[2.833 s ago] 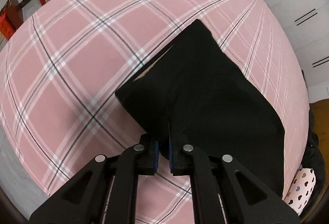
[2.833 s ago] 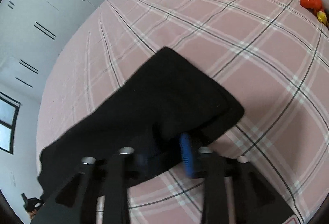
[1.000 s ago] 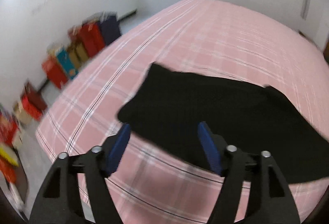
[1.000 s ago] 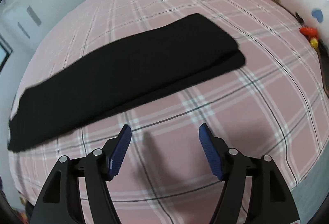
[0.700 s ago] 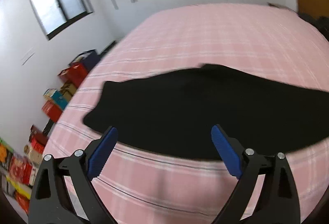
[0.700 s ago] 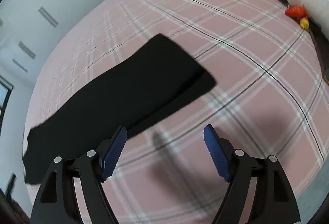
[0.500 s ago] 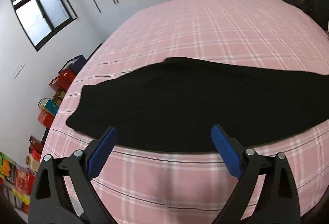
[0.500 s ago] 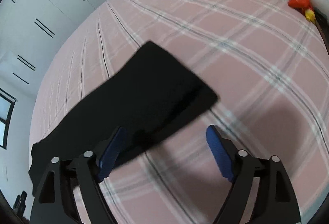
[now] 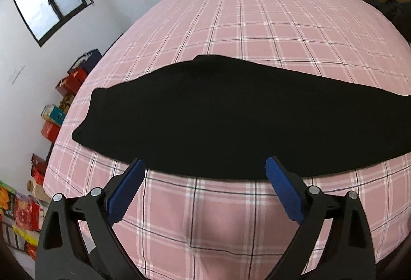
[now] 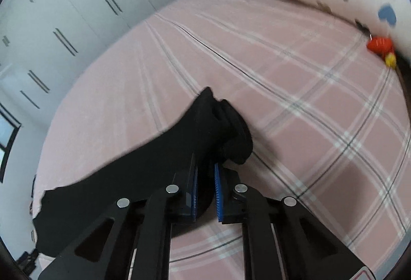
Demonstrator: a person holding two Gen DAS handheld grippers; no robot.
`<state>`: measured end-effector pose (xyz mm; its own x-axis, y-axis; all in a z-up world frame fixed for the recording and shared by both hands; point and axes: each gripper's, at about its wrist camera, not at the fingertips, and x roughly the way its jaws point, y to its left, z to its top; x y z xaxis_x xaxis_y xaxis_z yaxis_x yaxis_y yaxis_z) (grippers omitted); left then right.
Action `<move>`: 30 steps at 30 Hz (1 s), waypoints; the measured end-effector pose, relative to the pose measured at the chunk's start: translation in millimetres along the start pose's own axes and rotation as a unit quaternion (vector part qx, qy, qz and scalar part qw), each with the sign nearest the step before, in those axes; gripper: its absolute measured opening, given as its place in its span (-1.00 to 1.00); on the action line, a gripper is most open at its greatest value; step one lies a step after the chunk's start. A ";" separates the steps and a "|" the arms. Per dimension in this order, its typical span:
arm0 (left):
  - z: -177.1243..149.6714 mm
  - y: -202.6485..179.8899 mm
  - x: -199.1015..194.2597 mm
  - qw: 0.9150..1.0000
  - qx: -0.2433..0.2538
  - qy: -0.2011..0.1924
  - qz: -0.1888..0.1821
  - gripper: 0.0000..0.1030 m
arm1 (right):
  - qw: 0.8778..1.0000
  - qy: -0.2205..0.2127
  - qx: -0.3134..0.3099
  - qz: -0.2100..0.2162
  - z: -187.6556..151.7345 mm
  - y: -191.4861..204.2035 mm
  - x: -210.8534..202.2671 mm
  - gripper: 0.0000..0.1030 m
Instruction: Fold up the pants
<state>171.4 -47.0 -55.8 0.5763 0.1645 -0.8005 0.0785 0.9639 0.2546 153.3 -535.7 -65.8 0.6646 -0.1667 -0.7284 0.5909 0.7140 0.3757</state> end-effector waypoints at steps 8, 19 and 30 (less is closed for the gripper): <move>-15.4 48.5 -0.4 0.999 -0.035 0.004 -0.001 0.80 | 0.991 -0.031 -0.104 0.074 7.4 130.9 -64.2 -0.81; -41.6 126.1 9.6 0.997 -0.073 -0.007 0.011 0.80 | 0.950 0.026 -0.280 0.134 -82.5 340.6 -34.5 -0.80; -54.1 143.8 10.9 0.998 -0.050 -0.031 0.004 0.80 | 0.924 0.118 -0.347 0.106 -207.9 372.4 21.9 -0.20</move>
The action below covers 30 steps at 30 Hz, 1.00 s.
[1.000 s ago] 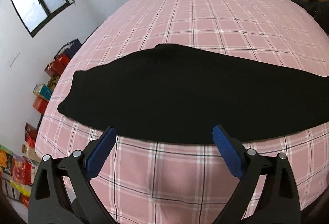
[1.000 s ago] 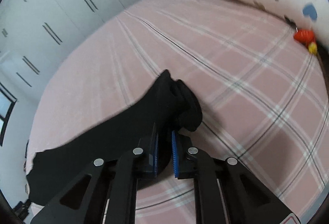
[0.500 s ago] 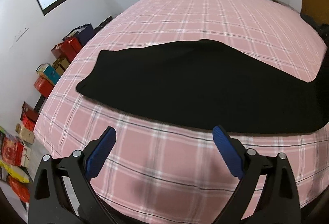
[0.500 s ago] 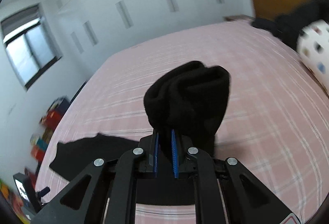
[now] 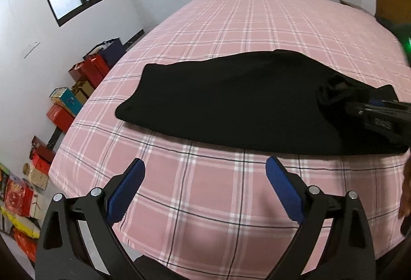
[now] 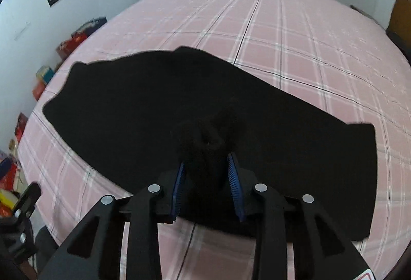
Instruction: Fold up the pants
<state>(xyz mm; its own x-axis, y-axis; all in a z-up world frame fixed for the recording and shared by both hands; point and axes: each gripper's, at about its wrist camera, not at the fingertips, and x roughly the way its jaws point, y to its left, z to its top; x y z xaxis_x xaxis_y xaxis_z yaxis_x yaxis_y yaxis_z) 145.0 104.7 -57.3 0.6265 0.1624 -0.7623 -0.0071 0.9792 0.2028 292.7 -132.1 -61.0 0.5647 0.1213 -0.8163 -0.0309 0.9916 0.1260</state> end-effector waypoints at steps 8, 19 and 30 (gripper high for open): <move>3.2 -11.8 8.9 0.997 -0.034 0.031 -0.067 0.80 | 0.978 -0.012 0.197 -0.073 -48.6 -163.7 -61.3 0.53; 6.5 -28.0 14.9 0.985 -0.080 0.090 -0.120 0.81 | 0.953 0.009 0.297 0.061 -82.8 -197.0 8.9 -0.13; 18.2 -39.6 8.7 0.989 -0.064 0.095 -0.089 0.81 | 0.960 -0.036 0.277 0.003 -82.8 -209.2 -63.1 -0.70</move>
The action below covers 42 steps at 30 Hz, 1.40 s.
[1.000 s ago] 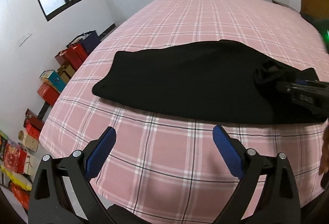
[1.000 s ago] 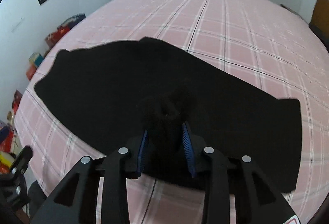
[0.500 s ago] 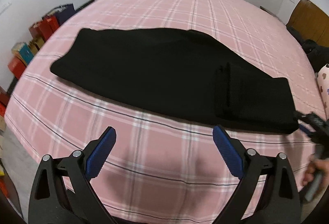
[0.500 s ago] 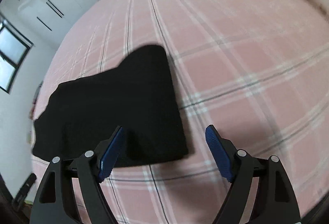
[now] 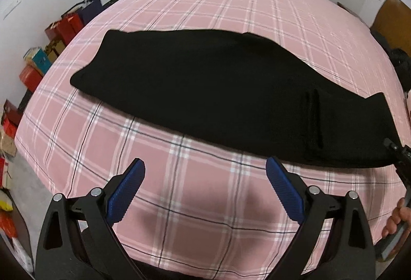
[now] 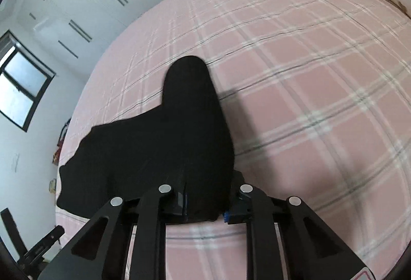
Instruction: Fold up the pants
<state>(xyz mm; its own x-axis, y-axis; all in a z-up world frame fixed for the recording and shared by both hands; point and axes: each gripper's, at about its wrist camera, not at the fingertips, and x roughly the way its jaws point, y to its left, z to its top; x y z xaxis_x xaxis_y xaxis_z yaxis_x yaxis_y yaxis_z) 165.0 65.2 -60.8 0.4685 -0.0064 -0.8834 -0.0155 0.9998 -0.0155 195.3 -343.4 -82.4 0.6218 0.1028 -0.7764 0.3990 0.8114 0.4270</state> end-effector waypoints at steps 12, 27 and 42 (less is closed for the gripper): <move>-11.7 -47.6 3.4 0.998 0.052 0.008 -0.034 0.81 | 0.985 -0.085 -0.041 -0.143 -24.3 -20.0 -70.9 -0.19; -16.9 -21.1 14.8 0.999 0.036 0.023 -0.024 0.81 | 0.952 0.069 -0.259 -0.150 -105.4 174.2 75.0 0.29; -13.5 17.8 30.0 0.999 -0.001 0.028 -0.033 0.81 | 0.973 0.087 -0.215 -0.003 -93.4 243.4 70.2 -0.12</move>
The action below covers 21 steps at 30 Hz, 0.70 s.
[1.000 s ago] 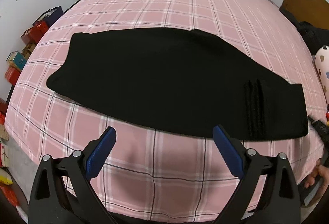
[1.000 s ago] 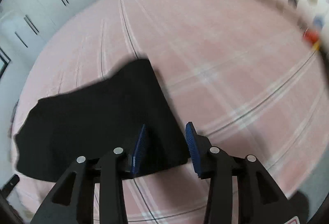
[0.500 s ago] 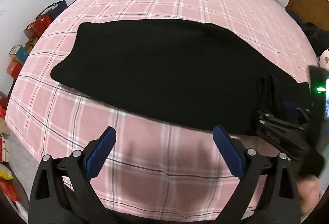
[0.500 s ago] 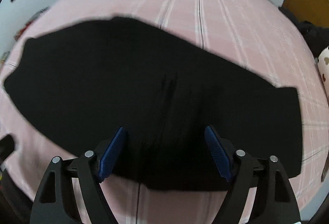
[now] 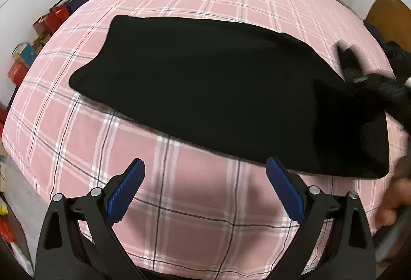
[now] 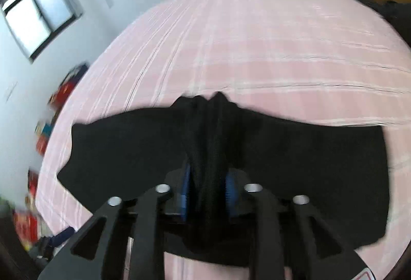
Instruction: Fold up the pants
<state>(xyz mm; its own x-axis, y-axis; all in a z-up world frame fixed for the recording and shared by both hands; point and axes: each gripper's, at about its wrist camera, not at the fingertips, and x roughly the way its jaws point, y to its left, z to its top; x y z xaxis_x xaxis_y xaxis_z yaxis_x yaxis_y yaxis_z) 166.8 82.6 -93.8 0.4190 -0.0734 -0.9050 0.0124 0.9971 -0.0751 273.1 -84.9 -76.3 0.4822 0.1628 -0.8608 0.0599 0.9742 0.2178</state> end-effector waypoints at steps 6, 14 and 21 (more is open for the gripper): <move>4.2 42.4 -7.4 0.999 -0.032 -0.014 0.004 0.81 | 0.998 -0.068 -0.002 -0.010 -31.8 -5.8 -42.2 0.09; 5.7 56.8 -12.1 0.997 -0.068 -0.026 0.002 0.81 | 0.978 -0.090 0.153 -0.109 -95.6 -169.4 -118.5 0.36; 12.2 -9.5 -7.7 0.998 -0.033 -0.006 -0.054 0.81 | 0.965 -0.050 0.256 -0.006 -117.4 -222.6 -97.3 0.37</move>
<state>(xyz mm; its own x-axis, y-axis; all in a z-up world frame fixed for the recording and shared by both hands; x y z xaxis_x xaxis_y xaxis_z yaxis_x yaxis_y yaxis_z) 174.6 73.9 -81.1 0.4285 -0.1797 -0.8855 -0.0014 0.9799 -0.1995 110.3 -299.3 -95.0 0.5598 0.1106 -0.8212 0.4777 0.7667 0.4289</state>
